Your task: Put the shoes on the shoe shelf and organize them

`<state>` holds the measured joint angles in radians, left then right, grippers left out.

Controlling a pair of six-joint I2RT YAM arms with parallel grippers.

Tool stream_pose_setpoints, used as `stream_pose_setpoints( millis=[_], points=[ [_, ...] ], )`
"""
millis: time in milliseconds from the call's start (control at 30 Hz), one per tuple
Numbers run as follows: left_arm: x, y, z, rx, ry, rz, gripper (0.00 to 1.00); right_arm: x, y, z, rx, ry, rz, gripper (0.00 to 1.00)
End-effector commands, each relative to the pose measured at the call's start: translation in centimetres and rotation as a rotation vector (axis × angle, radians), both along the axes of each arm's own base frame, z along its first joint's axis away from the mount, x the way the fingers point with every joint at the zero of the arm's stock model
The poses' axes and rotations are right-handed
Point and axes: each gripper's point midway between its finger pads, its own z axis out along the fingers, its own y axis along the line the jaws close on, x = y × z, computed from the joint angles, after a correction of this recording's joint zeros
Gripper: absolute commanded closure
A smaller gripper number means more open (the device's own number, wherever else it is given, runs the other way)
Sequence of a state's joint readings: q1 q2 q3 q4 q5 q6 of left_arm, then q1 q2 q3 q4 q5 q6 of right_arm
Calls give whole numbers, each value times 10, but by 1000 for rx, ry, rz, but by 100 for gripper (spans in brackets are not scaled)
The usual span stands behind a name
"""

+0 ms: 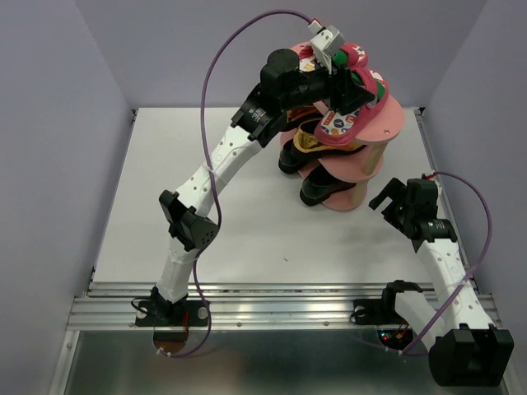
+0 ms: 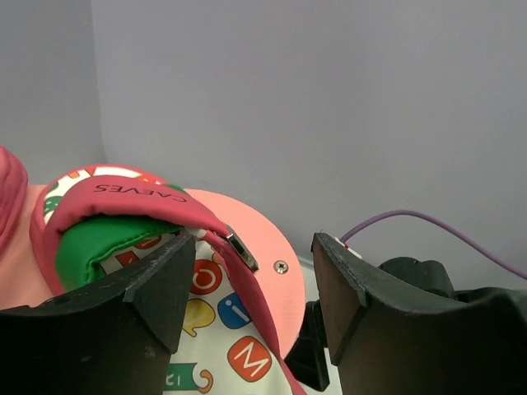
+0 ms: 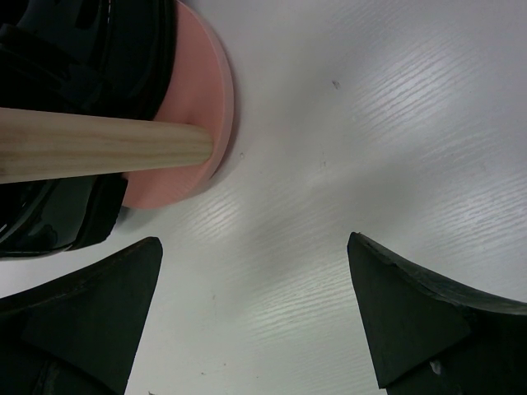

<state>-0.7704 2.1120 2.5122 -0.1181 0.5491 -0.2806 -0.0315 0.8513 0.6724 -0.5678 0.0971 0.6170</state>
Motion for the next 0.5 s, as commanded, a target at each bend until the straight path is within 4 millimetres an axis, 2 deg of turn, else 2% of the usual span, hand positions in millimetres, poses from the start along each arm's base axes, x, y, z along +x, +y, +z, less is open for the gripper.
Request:
stream_pose_setpoints(
  millis=[0,167,200,267,300,333,367,400,433,467],
  points=[
    [-34,29,80,-145,-147,-19,30,9,-3,17,-18,-67,1,0],
    [-43,43,97,-164,-172,-1,31,9,-3,18,-19,-70,2,0],
    [-51,51,108,-179,-189,1,32,9,-3,18,-20,-70,1,0],
    [-52,57,110,-177,-194,27,38,8,-3,18,-19,-70,0,0],
    [-60,68,121,-192,-211,40,43,8,-3,18,-19,-71,0,0],
    [-61,72,123,-193,-214,56,48,8,-3,17,-19,-70,-2,0],
    [-60,72,117,-177,-211,61,57,8,-3,17,-19,-70,-2,0],
    [-68,80,123,-183,-222,62,61,8,-3,17,-18,-68,-1,0],
    [-67,78,114,-164,-206,59,69,8,-3,15,-17,-62,1,0],
    [-73,83,117,-168,-211,56,75,8,-2,14,-15,-61,2,0]
  ],
)
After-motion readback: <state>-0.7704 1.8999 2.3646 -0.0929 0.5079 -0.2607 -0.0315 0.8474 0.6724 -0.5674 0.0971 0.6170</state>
